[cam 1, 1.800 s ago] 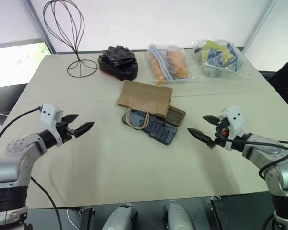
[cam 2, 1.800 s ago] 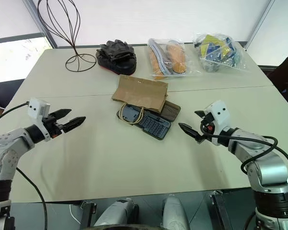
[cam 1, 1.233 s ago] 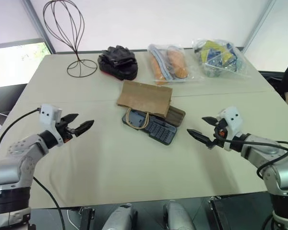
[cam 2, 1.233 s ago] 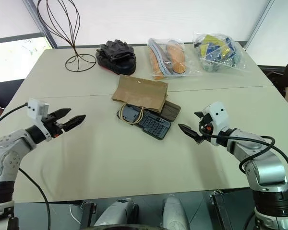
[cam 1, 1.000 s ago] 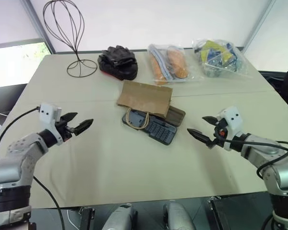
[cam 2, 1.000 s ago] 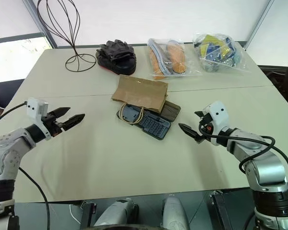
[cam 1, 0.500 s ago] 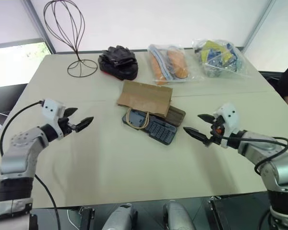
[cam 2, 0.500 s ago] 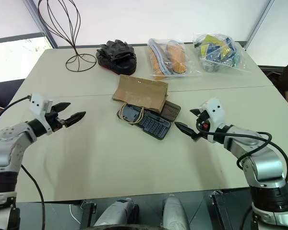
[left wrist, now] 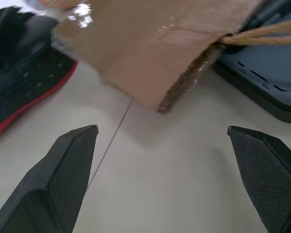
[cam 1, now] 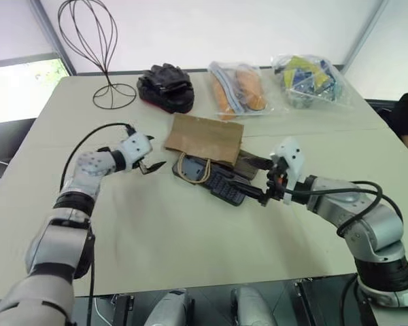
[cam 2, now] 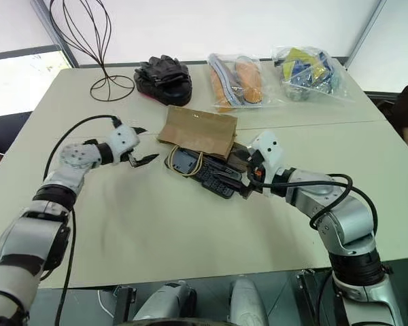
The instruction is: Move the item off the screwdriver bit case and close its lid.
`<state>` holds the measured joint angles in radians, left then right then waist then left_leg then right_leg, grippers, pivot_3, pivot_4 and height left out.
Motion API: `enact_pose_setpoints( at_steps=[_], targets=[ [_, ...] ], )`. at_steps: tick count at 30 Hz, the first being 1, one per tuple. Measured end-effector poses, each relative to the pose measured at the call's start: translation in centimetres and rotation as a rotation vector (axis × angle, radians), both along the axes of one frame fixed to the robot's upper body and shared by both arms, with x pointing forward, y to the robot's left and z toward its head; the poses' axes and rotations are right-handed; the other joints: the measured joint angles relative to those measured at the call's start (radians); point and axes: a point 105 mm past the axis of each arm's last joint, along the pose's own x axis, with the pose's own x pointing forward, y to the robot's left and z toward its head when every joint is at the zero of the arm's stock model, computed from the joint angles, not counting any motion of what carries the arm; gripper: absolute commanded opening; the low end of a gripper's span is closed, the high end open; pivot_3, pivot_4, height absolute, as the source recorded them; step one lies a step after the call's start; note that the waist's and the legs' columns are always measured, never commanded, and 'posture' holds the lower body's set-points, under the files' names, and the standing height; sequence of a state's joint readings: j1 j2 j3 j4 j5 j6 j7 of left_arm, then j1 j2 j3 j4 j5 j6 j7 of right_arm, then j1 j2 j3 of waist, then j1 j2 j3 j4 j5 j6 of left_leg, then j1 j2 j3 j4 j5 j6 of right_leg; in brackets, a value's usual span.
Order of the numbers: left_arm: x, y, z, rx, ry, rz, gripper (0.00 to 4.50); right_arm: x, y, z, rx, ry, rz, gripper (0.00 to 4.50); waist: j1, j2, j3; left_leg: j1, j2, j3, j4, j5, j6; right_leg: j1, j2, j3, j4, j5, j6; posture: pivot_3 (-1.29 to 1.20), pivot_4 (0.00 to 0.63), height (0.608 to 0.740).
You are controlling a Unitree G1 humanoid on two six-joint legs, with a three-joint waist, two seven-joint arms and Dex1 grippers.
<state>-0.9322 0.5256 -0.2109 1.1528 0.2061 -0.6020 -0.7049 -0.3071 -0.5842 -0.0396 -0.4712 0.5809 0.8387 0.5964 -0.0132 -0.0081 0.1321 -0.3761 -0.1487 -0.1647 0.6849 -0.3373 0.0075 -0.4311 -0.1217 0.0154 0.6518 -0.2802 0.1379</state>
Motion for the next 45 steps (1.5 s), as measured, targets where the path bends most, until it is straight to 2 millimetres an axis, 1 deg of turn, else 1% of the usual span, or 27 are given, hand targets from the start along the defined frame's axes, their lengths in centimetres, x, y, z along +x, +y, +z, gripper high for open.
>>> enact_pose_setpoints(
  at_steps=[4, 8, 9, 11, 14, 16, 17, 18, 22, 25, 27, 29, 30, 31, 32, 34, 35, 36, 38, 40, 42, 45],
  targets=[
    [0.9, -1.5, 0.3, 0.153, -0.140, -0.014, 4.47, -0.3, -0.3, 0.1, 0.005, -0.017, -0.041, 4.48, 0.001, -0.001, 0.000, 0.000, 0.000, 0.000, 0.001, 0.000, 0.000, 0.000, 0.000, 0.001, 0.002, 0.000, 0.000, 0.00, 0.150, 0.740],
    [1.6, -2.5, 0.2, 0.207, -0.197, 0.007, 4.47, -0.5, -0.1, 0.5, 0.011, -0.037, -0.059, 4.48, 0.004, -0.001, 0.000, 0.000, 0.000, 0.000, 0.002, 0.000, 0.000, 0.000, 0.000, 0.001, 0.002, 0.000, 0.000, 0.00, 0.150, 0.740],
    [1.7, -2.7, 0.2, 0.211, -0.204, 0.011, 4.23, -0.6, -0.2, 0.5, 0.012, -0.038, -0.064, 4.50, 0.006, -0.001, 0.000, 0.000, -0.001, 0.000, 0.002, 0.000, 0.000, 0.000, 0.000, 0.000, 0.002, 0.000, 0.000, 0.00, 0.150, 0.740],
    [1.9, -3.1, 0.0, 0.222, -0.203, 0.018, 3.57, -0.6, -0.3, 0.4, 0.010, -0.039, -0.075, 4.50, 0.007, -0.001, -0.001, 0.000, -0.001, 0.000, 0.003, 0.000, 0.000, 0.001, 0.001, 0.000, 0.002, 0.000, 0.000, 0.00, 0.150, 0.740],
    [1.8, -3.6, -0.8, 0.233, -0.181, 0.017, 2.04, -0.5, -0.4, 0.4, 0.009, -0.039, -0.088, 4.50, 0.007, -0.001, -0.001, 0.000, -0.001, 0.000, 0.004, 0.000, 0.000, 0.001, 0.001, 0.000, 0.002, 0.000, 0.000, 0.00, 0.150, 0.740],
    [1.8, -3.8, -1.2, 0.250, -0.171, 0.013, 0.92, -0.5, -0.4, 0.4, 0.009, -0.040, -0.094, 4.50, 0.005, -0.001, -0.001, 0.000, -0.001, 0.000, 0.004, 0.000, 0.000, 0.000, 0.001, 0.001, 0.002, 0.000, 0.000, 0.00, 0.150, 0.740],
    [1.9, -3.8, -1.1, 0.251, -0.174, 0.020, 0.43, -0.5, -0.4, 0.4, 0.008, -0.041, -0.097, 4.50, 0.004, -0.001, -0.001, 0.000, -0.001, 0.000, 0.004, 0.000, 0.000, 0.000, 0.001, 0.001, 0.002, 0.000, 0.000, 0.00, 0.150, 0.740],
    [2.1, -3.7, -0.8, 0.251, -0.183, 0.028, 0.04, -0.5, -0.5, 0.4, 0.008, -0.041, -0.098, 4.50, 0.005, -0.001, -0.001, 0.000, -0.001, 0.000, 0.004, 0.000, 0.000, 0.001, 0.000, 0.001, 0.003, 0.000, 0.000, 0.00, 0.150, 0.740],
    [2.2, -3.5, -0.5, 0.237, -0.197, 0.048, 0.04, -0.5, -0.4, 0.4, 0.008, -0.043, -0.096, 4.50, 0.005, -0.001, -0.001, 0.001, -0.001, 0.000, 0.004, 0.000, 0.000, 0.001, 0.000, 0.001, 0.003, 0.000, 0.000, 0.00, 0.150, 0.740],
    [2.3, -2.5, -0.1, 0.162, -0.240, 0.119, 0.04, -0.4, -0.4, 0.4, 0.006, -0.045, -0.096, 4.50, 0.002, -0.001, -0.001, 0.000, -0.001, 0.000, 0.004, 0.000, 0.000, 0.000, 0.000, 0.001, 0.004, 0.000, 0.000, 0.00, 0.150, 0.740],
    [2.4, -0.4, 0.6, 0.122, -0.292, 0.203, 0.04, -0.4, -0.4, 0.3, 0.002, -0.047, -0.098, 4.50, -0.003, -0.002, 0.000, -0.001, 0.000, 0.000, 0.004, 0.000, 0.000, -0.002, 0.001, 0.001, 0.005, 0.000, 0.000, 0.00, 0.150, 0.740],
    [2.4, 1.6, 1.7, 0.092, -0.355, 0.272, 0.04, -0.4, -0.4, 0.3, 0.003, -0.049, -0.098, 4.50, -0.007, -0.002, 0.000, -0.002, 0.000, 0.001, 0.003, 0.000, 0.000, -0.006, 0.000, 0.002, 0.011, 0.000, 0.000, 0.00, 0.150, 0.740],
    [2.2, 3.0, 2.4, 0.082, -0.395, 0.313, 0.04, -0.4, -0.3, 0.3, 0.004, -0.049, -0.096, 4.50, -0.008, -0.002, 0.000, -0.002, 0.000, 0.001, 0.002, 0.000, 0.000, -0.007, 0.000, 0.002, 0.012, 0.000, 0.000, 0.00, 0.150, 0.740],
    [1.9, 4.9, 3.2, 0.074, -0.441, 0.368, 0.04, -0.3, -0.3, 0.2, 0.010, -0.047, -0.096, 4.50, -0.011, -0.002, 0.000, -0.002, 0.000, 0.003, 0.001, 0.000, 0.000, -0.009, 0.000, 0.003, 0.012, 0.000, 0.000, 0.00, 0.150, 0.740],
    [1.5, 6.7, 3.6, 0.080, -0.466, 0.415, 0.04, -0.2, -0.3, 0.1, 0.012, -0.044, -0.097, 4.50, -0.013, -0.002, 0.000, -0.002, 0.000, 0.004, 0.000, 0.000, 0.000, -0.010, 0.000, 0.004, 0.013, 0.000, 0.000, 0.00, 0.150, 0.740],
    [0.6, 9.9, 3.6, 0.112, -0.493, 0.514, 0.04, -0.1, -0.4, -0.1, 0.017, -0.036, -0.100, 4.50, -0.016, -0.002, 0.000, -0.002, 0.000, 0.004, 0.000, 0.000, 0.000, -0.010, 0.000, 0.004, 0.013, 0.000, 0.000, 0.00, 0.150, 0.740],
    [0.2, 11.4, 3.3, 0.125, -0.491, 0.564, 0.04, 0.0, -0.3, -0.2, 0.022, -0.031, -0.099, 4.50, -0.016, -0.002, 0.000, -0.002, 0.000, 0.003, 0.000, 0.000, 0.000, -0.010, 0.000, 0.004, 0.013, 0.000, 0.000, 0.00, 0.150, 0.740],
    [-0.3, 12.6, 2.9, 0.121, -0.488, 0.613, 0.04, 0.1, -0.3, -0.3, 0.032, -0.026, -0.095, 4.50, -0.016, -0.002, 0.000, -0.002, 0.000, 0.003, 0.000, 0.000, 0.000, -0.010, 0.001, 0.003, 0.013, 0.000, 0.000, 0.00, 0.150, 0.740],
    [-1.2, 14.1, 2.2, 0.070, -0.464, 0.680, 0.04, 0.4, -0.1, -0.3, 0.046, -0.022, -0.088, 4.50, -0.010, -0.002, 0.000, -0.002, 0.000, 0.003, 0.001, 0.000, 0.000, -0.009, 0.001, 0.003, 0.013, 0.000, 0.000, 0.00, 0.150, 0.740],
    [-1.6, 14.1, 1.6, 0.009, -0.434, 0.681, 0.04, 0.6, 0.1, -0.3, 0.049, -0.024, -0.076, 4.50, 0.001, -0.002, 0.000, -0.002, 0.000, 0.002, 0.002, 0.000, 0.000, -0.009, 0.001, 0.002, 0.013, 0.000, 0.000, 0.00, 0.150, 0.740],
    [-2.0, 13.3, 1.1, -0.031, -0.419, 0.647, 0.04, 0.8, 0.5, -0.2, 0.044, -0.026, -0.056, 4.50, 0.004, -0.002, 0.000, -0.003, -0.001, 0.002, 0.004, 0.000, 0.000, -0.008, 0.001, 0.002, 0.013, 0.000, 0.000, 0.00, 0.150, 0.740],
    [-2.2, 12.7, 1.5, -0.102, -0.430, 0.629, 0.04, 1.0, 0.6, -0.3, 0.048, -0.028, -0.047, 4.50, 0.002, -0.002, 0.000, -0.005, -0.001, 0.000, 0.006, 0.000, 0.000, -0.008, 0.000, 0.002, 0.013, 0.000, 0.000, 0.00, 0.150, 0.740]
  ],
)
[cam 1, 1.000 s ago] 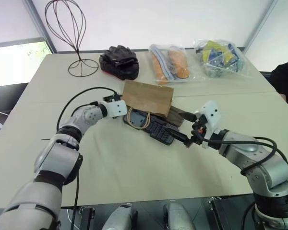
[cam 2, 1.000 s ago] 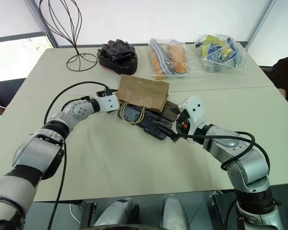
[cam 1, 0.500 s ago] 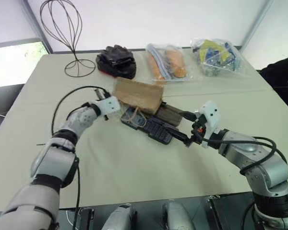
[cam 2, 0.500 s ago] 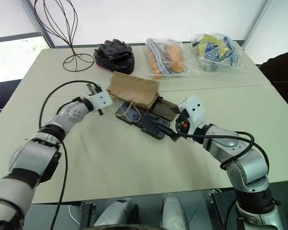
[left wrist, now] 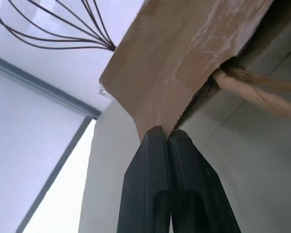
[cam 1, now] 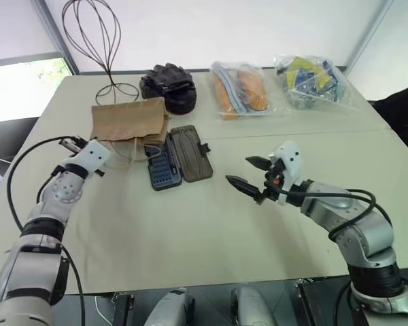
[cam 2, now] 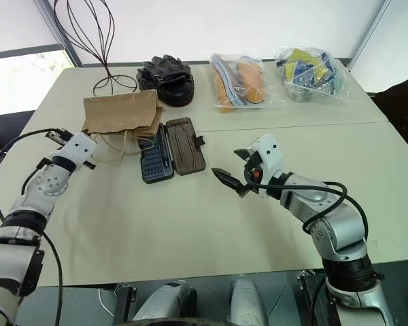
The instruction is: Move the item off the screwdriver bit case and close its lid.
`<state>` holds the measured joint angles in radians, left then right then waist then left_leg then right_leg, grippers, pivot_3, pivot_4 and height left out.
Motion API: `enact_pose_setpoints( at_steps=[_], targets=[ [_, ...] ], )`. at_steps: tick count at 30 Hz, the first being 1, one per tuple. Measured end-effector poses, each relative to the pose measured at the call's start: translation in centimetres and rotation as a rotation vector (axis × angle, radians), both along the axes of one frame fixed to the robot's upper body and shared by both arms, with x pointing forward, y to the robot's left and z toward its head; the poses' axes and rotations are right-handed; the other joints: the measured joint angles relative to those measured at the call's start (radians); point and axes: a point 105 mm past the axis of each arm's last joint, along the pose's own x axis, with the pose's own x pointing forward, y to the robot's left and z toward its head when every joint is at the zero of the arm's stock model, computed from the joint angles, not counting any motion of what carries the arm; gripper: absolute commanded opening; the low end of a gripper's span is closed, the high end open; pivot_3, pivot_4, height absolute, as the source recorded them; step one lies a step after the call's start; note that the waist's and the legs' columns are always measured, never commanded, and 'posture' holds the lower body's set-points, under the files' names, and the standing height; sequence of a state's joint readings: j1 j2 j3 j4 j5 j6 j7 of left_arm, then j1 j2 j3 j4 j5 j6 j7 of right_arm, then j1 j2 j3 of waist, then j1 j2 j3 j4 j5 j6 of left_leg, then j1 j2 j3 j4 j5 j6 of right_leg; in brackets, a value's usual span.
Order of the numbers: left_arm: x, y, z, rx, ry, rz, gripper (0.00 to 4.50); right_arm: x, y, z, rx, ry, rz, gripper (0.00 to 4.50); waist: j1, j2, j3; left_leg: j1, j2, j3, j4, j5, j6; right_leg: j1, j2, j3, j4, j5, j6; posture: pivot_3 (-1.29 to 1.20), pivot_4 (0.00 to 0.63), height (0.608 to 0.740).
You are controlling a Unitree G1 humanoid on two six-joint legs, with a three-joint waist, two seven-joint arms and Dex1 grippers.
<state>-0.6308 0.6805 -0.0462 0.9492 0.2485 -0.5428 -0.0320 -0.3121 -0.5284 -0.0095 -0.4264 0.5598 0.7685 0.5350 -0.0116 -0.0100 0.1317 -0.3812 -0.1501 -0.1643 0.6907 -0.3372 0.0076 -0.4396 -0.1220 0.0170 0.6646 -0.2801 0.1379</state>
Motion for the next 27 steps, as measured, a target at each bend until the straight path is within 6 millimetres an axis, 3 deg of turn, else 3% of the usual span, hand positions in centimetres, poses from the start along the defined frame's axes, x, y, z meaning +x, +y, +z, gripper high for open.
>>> enact_pose_setpoints(
  at_steps=[4, 8, 12, 14, 18, 21, 27],
  targets=[
    [0.1, -2.4, 1.3, -0.068, -0.022, -0.140, 0.04, 0.3, -0.3, -0.3, -0.008, 0.002, -0.017, 4.50, -0.001, 0.000, 0.000, 0.000, 0.000, 0.000, 0.000, 0.000, 0.000, 0.000, -0.001, 0.000, 0.000, 0.000, 0.000, 0.00, 0.150, 0.740],
    [0.0, -5.7, 1.0, -0.114, 0.034, -0.309, 0.04, 0.3, -0.4, -0.3, -0.011, 0.000, -0.021, 4.50, -0.004, 0.000, 0.000, -0.001, 0.000, 0.000, 0.001, 0.000, 0.000, 0.000, -0.001, -0.001, 0.000, 0.000, 0.000, 0.00, 0.150, 0.740],
    [0.8, -6.7, 2.3, -0.120, 0.037, -0.335, 0.04, 0.4, -0.4, -0.3, -0.012, -0.003, -0.025, 4.50, -0.005, 0.000, 0.000, -0.003, 0.000, -0.001, 0.004, 0.000, 0.000, -0.001, 0.000, -0.001, 0.000, 0.000, 0.000, 0.00, 0.150, 0.740],
    [1.8, -5.3, 4.0, -0.092, -0.009, -0.236, 0.04, 0.4, -0.3, -0.3, -0.005, -0.004, -0.025, 4.50, -0.006, 0.000, 0.000, -0.005, 0.000, -0.001, 0.005, 0.000, 0.000, -0.002, 0.000, -0.001, 0.000, 0.000, 0.000, 0.00, 0.150, 0.740],
    [2.0, 0.6, 6.0, -0.052, -0.092, 0.067, 0.04, 0.3, -0.6, -0.9, -0.006, 0.012, -0.044, 4.50, -0.014, 0.000, 0.000, -0.005, 0.000, 0.000, 0.005, 0.000, 0.000, -0.003, 0.000, -0.001, 0.001, 0.000, 0.000, 0.00, 0.150, 0.740],
    [1.2, 4.5, 5.0, -0.059, -0.085, 0.263, 0.04, 0.3, -0.7, -1.1, -0.009, 0.016, -0.057, 4.50, -0.011, 0.000, 0.000, -0.005, 0.000, -0.001, 0.005, 0.000, 0.000, -0.003, 0.002, -0.001, 0.001, 0.000, 0.000, 0.00, 0.150, 0.740],
    [-1.2, 8.8, 0.9, -0.038, 0.035, 0.478, 0.04, 0.3, -0.7, -1.3, -0.011, 0.018, -0.061, 4.50, -0.001, 0.000, 0.000, -0.005, -0.001, -0.002, 0.006, 0.000, 0.000, -0.003, 0.002, -0.001, 0.001, 0.000, 0.000, 0.00, 0.150, 0.740]
  ],
)
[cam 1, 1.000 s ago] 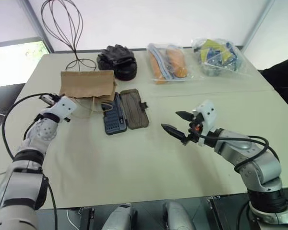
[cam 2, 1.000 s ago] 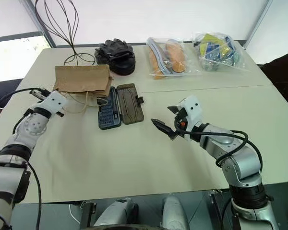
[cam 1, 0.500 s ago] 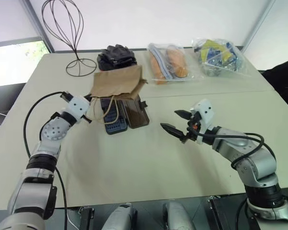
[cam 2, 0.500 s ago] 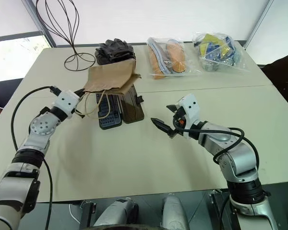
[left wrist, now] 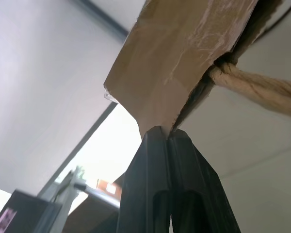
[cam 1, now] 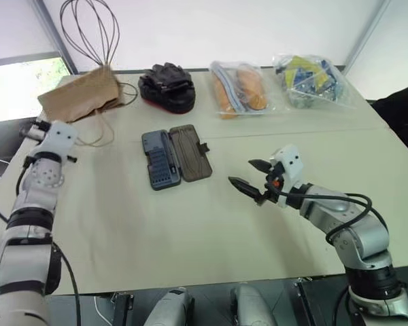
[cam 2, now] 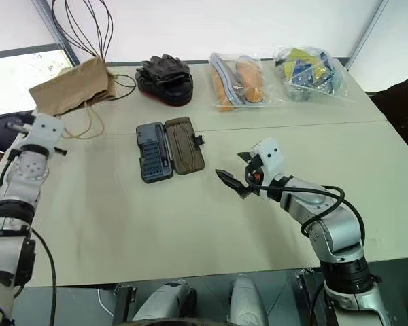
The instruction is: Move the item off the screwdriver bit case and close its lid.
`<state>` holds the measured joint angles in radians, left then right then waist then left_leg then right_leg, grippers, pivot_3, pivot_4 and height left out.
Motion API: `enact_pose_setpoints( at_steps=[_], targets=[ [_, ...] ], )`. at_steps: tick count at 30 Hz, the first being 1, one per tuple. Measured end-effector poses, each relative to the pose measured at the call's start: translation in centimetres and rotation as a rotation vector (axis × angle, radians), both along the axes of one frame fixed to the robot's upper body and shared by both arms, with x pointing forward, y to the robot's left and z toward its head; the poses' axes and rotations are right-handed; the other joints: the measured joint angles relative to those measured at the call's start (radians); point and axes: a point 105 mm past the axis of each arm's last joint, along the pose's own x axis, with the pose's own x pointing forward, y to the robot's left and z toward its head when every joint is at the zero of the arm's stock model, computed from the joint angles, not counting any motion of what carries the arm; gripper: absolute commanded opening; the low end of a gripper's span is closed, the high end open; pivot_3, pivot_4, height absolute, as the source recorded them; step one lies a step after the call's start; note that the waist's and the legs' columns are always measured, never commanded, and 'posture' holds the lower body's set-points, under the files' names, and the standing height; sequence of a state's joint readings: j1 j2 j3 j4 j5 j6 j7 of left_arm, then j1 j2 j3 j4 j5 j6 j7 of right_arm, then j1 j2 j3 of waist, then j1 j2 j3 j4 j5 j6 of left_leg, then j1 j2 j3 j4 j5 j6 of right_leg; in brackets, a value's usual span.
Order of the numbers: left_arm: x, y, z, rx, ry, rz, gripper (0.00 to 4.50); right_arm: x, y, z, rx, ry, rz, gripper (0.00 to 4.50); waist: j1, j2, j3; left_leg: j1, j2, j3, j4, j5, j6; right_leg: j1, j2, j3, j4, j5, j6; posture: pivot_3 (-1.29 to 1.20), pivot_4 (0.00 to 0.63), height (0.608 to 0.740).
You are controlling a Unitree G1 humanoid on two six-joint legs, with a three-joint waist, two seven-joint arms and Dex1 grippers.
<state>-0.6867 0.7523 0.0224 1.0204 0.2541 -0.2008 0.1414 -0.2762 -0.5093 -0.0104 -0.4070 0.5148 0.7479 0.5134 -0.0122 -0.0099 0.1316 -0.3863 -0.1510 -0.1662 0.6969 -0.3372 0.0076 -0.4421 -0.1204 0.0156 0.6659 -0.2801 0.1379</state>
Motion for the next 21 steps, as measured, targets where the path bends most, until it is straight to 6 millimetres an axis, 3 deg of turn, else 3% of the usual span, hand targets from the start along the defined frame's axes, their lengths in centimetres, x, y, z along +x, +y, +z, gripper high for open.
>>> enact_pose_setpoints(
  at_steps=[3, 10, 17, 21],
  targets=[
    [-1.0, 1.4, -1.9, -0.020, 0.062, 0.078, 0.86, 0.0, 0.0, 0.0, 0.000, 0.001, 0.000, 4.50, 0.000, 0.000, 0.000, 0.000, 0.000, 0.000, 0.000, 0.000, 0.000, 0.000, 0.000, 0.000, 0.000, 0.000, 0.000, 0.00, 0.150, 0.740],
    [-1.2, 1.6, -2.2, -0.022, 0.062, 0.097, 4.33, 0.0, 0.0, 0.0, -0.001, 0.001, 0.003, 4.50, -0.004, 0.000, 0.000, 0.000, 0.000, 0.000, 0.000, 0.000, 0.000, 0.000, -0.001, 0.000, 0.000, 0.000, 0.000, 0.00, 0.150, 0.740],
    [-1.6, 1.2, -1.2, -0.083, 0.102, 0.002, 4.47, -0.1, 0.0, 0.1, -0.006, 0.001, 0.020, 4.50, -0.008, 0.000, 0.000, -0.001, 0.000, 0.000, 0.000, 0.000, 0.000, 0.000, -0.002, 0.000, 0.000, 0.000, 0.000, 0.00, 0.150, 0.740],
    [-4.3, -0.6, -2.1, -0.180, 0.342, -0.152, 4.47, -0.2, -0.2, 0.1, -0.015, 0.005, 0.033, 4.50, -0.019, 0.001, 0.000, -0.001, 0.002, 0.000, -0.001, 0.000, 0.000, -0.001, -0.001, 0.001, 0.000, 0.000, 0.000, 0.00, 0.150, 0.740]
  ],
)
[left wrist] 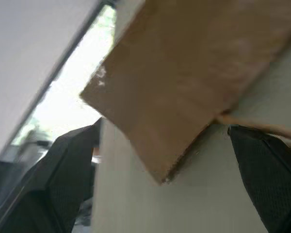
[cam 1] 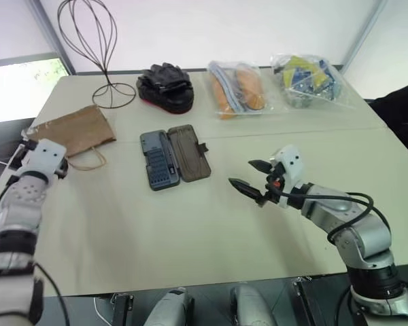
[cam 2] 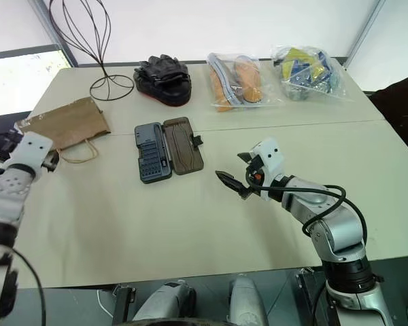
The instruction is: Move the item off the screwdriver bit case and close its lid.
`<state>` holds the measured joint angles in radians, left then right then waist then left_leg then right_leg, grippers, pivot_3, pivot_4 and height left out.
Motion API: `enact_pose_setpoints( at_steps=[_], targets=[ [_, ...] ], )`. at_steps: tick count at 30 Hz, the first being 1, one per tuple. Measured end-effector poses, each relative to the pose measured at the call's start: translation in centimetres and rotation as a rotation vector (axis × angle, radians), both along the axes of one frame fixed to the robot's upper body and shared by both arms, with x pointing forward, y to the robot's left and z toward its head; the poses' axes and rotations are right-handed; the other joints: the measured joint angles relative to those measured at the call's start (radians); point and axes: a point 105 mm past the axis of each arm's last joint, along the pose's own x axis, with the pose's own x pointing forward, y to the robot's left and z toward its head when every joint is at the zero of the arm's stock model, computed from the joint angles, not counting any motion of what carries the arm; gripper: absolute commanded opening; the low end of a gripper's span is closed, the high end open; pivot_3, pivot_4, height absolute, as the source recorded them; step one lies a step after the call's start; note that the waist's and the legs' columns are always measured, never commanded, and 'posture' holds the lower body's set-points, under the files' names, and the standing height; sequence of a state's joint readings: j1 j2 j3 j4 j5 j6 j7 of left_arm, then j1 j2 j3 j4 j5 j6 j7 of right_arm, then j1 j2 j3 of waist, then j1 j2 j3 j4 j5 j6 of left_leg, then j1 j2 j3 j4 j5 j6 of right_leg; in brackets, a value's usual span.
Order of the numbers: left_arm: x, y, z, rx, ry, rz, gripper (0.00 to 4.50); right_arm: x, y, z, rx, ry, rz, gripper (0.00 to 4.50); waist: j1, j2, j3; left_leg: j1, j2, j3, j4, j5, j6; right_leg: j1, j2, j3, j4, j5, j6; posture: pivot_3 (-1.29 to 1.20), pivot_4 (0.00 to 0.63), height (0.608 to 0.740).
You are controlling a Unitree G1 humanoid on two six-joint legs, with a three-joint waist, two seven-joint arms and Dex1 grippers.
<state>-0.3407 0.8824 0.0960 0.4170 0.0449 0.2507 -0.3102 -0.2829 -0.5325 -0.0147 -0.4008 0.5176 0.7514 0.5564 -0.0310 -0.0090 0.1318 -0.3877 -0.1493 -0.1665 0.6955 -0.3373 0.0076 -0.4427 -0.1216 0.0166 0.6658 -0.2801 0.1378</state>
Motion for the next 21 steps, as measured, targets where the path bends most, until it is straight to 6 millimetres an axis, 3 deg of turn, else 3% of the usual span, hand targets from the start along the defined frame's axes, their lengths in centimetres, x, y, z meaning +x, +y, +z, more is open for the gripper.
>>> enact_pose_setpoints(
  at_steps=[2, 4, 6, 10, 12, 14, 17, 21],
  targets=[
    [-1.5, -0.8, 0.1, -0.022, 0.131, -0.062, 4.47, 0.1, -0.2, -0.3, -0.003, 0.014, 0.000, 4.50, -0.003, 0.000, 0.000, 0.000, 0.000, -0.001, 0.000, 0.000, 0.000, 0.001, 0.000, 0.000, 0.000, 0.000, 0.000, 0.00, 0.150, 0.740],
    [-3.4, -0.9, 1.3, 0.009, 0.280, -0.118, 4.47, 0.3, -0.3, -0.5, -0.002, 0.027, 0.009, 4.50, -0.006, 0.001, 0.001, 0.000, 0.000, -0.001, 0.000, 0.000, 0.000, 0.001, 0.001, 0.000, 0.000, 0.000, 0.000, 0.00, 0.150, 0.740],
    [-4.1, -1.3, 2.8, -0.005, 0.329, -0.153, 4.47, 0.5, -0.5, -0.5, -0.001, 0.033, 0.011, 4.50, -0.004, 0.003, 0.001, 0.000, 0.000, -0.001, 0.000, 0.000, 0.000, 0.001, 0.001, 0.000, -0.001, 0.000, 0.000, 0.00, 0.150, 0.740],
    [-1.7, -5.4, 7.9, -0.321, 0.120, -0.288, 4.47, 1.8, -0.2, 0.8, 0.016, 0.013, 0.005, 4.50, 0.020, 0.003, 0.002, 0.000, -0.001, -0.001, 0.003, 0.000, 0.000, 0.001, 0.002, -0.001, -0.001, 0.000, 0.000, 0.00, 0.150, 0.740],
    [-0.6, -8.3, 10.2, -0.534, 0.025, -0.425, 4.47, 3.5, 0.2, 2.0, 0.042, 0.011, -0.055, 4.50, 0.017, 0.003, 0.001, 0.000, -0.001, -0.001, 0.004, 0.000, 0.000, 0.002, 0.002, -0.001, 0.000, 0.000, 0.000, 0.00, 0.150, 0.740],
    [-0.4, -11.1, 11.2, -0.634, 0.016, -0.567, 4.47, 5.2, 1.0, 3.6, 0.040, -0.014, -0.111, 4.50, 0.009, 0.003, 0.001, 0.000, -0.001, 0.000, 0.003, 0.000, 0.000, 0.001, 0.000, 0.000, 0.000, 0.000, 0.000, 0.00, 0.150, 0.740],
    [-0.4, -12.0, 9.6, -0.665, 0.092, -0.603, 4.47, 6.0, 2.3, 4.6, 0.030, -0.018, -0.136, 4.50, -0.014, 0.003, 0.001, 0.001, 0.000, -0.001, 0.002, 0.000, 0.000, 0.000, 0.001, -0.001, 0.000, 0.000, 0.000, 0.00, 0.150, 0.740],
    [-0.7, -12.7, 6.0, -0.706, 0.238, -0.626, 4.47, 6.7, 5.4, 2.9, -0.001, 0.078, -0.137, 4.50, -0.039, 0.003, 0.001, 0.001, 0.001, -0.001, 0.001, 0.000, 0.000, -0.001, 0.001, -0.001, 0.001, 0.000, 0.000, 0.00, 0.150, 0.740]
  ],
)
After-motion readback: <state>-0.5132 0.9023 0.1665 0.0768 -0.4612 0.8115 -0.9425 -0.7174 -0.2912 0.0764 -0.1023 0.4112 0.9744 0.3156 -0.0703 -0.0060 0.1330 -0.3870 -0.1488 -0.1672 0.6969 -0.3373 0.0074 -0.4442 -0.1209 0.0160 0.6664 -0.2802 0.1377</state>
